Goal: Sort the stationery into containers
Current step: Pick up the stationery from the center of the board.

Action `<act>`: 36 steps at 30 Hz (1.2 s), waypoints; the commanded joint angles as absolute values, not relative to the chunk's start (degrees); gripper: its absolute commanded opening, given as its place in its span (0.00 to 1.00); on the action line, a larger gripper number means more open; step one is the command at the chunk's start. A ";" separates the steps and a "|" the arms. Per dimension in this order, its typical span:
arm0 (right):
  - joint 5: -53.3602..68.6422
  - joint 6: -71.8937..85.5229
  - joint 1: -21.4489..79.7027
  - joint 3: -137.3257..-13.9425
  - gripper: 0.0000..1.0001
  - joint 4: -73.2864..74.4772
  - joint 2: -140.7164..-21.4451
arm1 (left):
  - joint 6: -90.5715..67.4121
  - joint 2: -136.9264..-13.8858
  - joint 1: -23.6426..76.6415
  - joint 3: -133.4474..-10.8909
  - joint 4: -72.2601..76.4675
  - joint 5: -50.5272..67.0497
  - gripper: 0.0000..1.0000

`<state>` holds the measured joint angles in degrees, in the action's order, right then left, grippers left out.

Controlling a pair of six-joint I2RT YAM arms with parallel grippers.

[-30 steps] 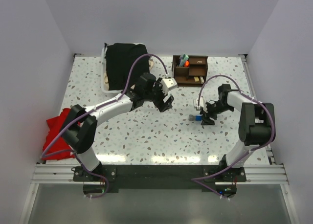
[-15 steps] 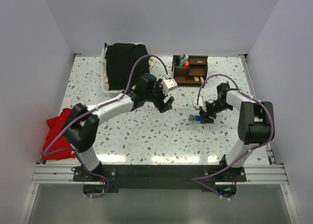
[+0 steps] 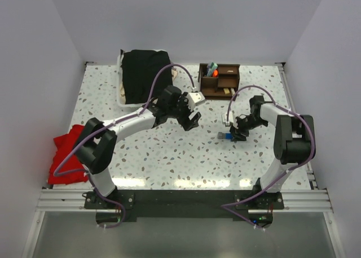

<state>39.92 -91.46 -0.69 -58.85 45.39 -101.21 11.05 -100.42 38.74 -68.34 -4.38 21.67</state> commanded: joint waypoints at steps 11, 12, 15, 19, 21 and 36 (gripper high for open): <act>41.22 -94.74 1.05 -64.51 0.29 48.60 -101.60 | 11.07 -106.52 38.76 -72.94 -4.13 29.08 0.85; 40.87 -95.27 1.05 -64.95 0.28 49.04 -101.43 | 11.16 -106.96 38.67 -73.30 -4.30 29.79 0.85; 39.38 -97.55 1.05 -65.65 0.26 51.50 -100.29 | 11.16 -108.54 38.67 -75.23 -5.45 33.04 0.84; 35.96 -100.54 1.49 -66.97 0.25 55.80 -97.48 | 11.51 -110.56 38.58 -77.25 -7.37 37.08 0.84; 33.50 -101.42 1.67 -68.54 0.24 57.12 -95.54 | 11.95 -111.00 38.32 -78.13 -8.35 38.58 0.83; -1.47 -97.22 9.84 -70.84 0.07 59.86 -87.27 | 12.48 -111.44 33.49 -77.17 -3.26 42.01 0.83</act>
<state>13.10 -100.53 6.61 -70.35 59.81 -88.75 11.57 -110.80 35.38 -75.92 -6.81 39.20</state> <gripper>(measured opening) 0.342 0.827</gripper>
